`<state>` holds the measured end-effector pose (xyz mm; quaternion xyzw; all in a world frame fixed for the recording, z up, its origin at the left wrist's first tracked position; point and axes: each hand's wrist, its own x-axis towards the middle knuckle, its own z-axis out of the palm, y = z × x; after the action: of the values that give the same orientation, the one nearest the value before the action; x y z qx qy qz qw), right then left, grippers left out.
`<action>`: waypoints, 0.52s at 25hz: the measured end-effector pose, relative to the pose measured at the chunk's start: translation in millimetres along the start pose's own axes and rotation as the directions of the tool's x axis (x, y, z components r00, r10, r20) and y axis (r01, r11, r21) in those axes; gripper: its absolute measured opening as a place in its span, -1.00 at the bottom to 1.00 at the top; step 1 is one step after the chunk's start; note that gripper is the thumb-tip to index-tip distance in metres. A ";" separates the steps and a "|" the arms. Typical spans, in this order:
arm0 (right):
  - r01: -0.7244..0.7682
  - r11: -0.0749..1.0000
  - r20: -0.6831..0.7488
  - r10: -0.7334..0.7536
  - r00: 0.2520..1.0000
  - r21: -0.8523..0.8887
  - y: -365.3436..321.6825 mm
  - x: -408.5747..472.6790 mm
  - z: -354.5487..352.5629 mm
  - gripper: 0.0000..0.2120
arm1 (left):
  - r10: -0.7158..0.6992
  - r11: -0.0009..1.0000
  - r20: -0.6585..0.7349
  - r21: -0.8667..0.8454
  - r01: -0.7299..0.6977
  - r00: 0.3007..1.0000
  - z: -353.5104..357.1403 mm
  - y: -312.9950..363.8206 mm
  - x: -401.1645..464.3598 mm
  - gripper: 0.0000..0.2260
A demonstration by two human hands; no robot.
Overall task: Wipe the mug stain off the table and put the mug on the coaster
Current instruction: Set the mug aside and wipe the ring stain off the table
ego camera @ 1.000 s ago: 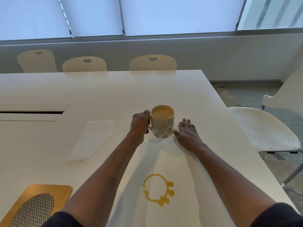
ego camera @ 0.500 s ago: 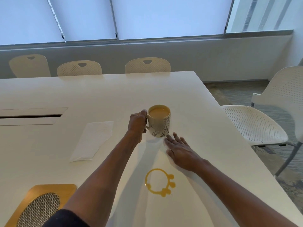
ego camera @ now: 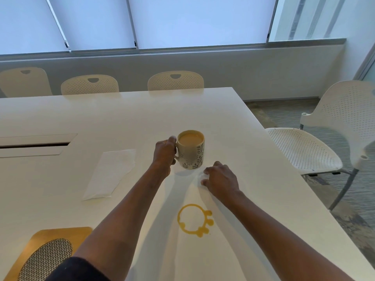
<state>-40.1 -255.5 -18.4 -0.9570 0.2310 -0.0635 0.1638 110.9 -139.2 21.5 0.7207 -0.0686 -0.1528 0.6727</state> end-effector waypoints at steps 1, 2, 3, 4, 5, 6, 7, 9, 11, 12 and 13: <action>0.002 0.999 -0.033 -0.004 0.999 -0.036 -4.5 -2.4 1.5 -0.76 | 0.004 1.000 0.001 0.004 -0.004 1.000 -0.7 0.5 0.0 -0.66; 0.004 0.997 -0.069 -0.010 0.998 -0.081 -8.0 -5.4 3.0 -0.82 | 0.007 1.000 0.003 0.007 -0.007 1.000 -1.3 0.8 0.2 -0.66; 0.006 0.992 -0.096 -0.018 0.995 -0.123 -10.1 -9.3 4.4 -0.85 | 0.011 1.000 0.006 0.009 -0.011 1.000 -1.6 0.8 0.7 -0.66; 0.012 0.989 -0.114 -0.029 0.993 -0.148 -10.3 -14.5 5.4 -0.84 | 0.013 1.000 0.007 0.009 -0.013 1.000 -1.8 0.5 1.1 -0.66; 0.020 0.988 -0.122 -0.039 0.992 -0.153 -8.7 -19.5 6.2 -0.80 | 0.014 1.000 0.006 0.008 -0.014 1.000 -1.9 0.7 1.7 -0.67; 0.030 0.990 -0.125 -0.048 0.991 -0.141 -5.1 -24.2 7.0 -0.76 | 0.013 1.000 0.004 0.009 -0.013 1.000 -1.7 0.8 2.3 -0.67; 0.047 0.991 -0.126 -0.063 0.990 -0.124 -0.7 -28.6 6.9 -0.74 | 0.010 1.000 0.002 0.009 -0.010 1.000 -1.4 0.8 3.1 -0.67; 0.078 0.996 -0.109 -0.082 0.991 -0.037 8.7 -34.4 1.6 -0.75 | 0.006 1.000 0.004 0.008 -0.006 1.000 0.2 0.8 4.5 -0.67; 0.005 0.970 -0.037 0.005 0.999 0.243 24.5 -31.7 -9.3 -0.83 | 0.004 1.000 0.009 0.007 -0.004 1.000 2.7 1.2 6.0 -0.67; -0.077 0.906 0.016 0.077 0.997 0.417 35.3 -27.9 -16.5 -0.85 | 0.003 1.000 0.012 0.006 -0.003 1.000 3.9 1.3 7.1 -0.67; -0.164 0.813 0.068 0.152 0.986 0.559 47.2 -23.6 -23.7 -0.86 | 0.001 1.000 0.015 0.005 -0.001 1.000 4.9 1.3 8.1 -0.67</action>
<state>-85.6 -290.9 -13.4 -0.8444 0.2789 -0.1053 0.4451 117.2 -146.4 21.5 0.7212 -0.0744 -0.1578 0.6704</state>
